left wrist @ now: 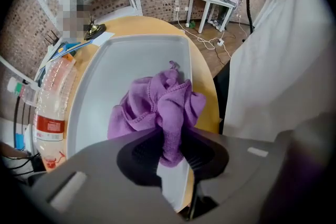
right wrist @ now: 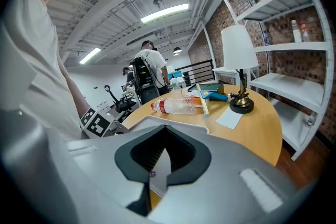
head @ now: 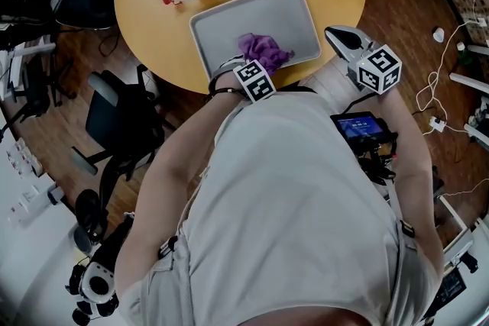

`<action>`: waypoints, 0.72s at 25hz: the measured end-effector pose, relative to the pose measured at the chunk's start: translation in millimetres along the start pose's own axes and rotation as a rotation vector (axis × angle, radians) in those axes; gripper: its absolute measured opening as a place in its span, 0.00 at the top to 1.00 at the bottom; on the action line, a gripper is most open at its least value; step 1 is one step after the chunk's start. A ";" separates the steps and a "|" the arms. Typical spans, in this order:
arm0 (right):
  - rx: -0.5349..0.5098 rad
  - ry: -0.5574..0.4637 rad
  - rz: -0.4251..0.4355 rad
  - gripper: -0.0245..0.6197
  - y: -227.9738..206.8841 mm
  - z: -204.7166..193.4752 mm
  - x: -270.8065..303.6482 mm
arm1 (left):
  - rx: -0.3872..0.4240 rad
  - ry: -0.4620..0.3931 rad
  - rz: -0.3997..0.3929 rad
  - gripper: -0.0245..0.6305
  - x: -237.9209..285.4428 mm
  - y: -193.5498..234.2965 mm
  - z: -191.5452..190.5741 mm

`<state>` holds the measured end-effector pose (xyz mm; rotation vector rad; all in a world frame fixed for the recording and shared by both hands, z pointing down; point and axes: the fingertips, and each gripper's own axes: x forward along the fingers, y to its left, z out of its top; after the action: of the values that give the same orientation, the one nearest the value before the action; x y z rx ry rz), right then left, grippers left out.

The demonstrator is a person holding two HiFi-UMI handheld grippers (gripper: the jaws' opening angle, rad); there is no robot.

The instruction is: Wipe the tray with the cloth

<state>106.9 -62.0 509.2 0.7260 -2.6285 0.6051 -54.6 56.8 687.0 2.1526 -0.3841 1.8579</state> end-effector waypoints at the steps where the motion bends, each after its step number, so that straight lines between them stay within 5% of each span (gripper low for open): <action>1: 0.000 0.000 -0.001 0.96 -0.4 -0.2 -0.4 | -0.002 0.001 -0.002 0.81 0.0 0.3 0.1; 18: 0.027 -0.007 -0.023 0.96 -5.8 -12.3 -8.9 | 0.123 0.005 -0.007 0.81 12.9 2.9 56.3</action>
<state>119.9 -57.0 517.6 0.7668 -2.6192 0.6334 -2.2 32.9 692.0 2.2243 -0.2677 1.9290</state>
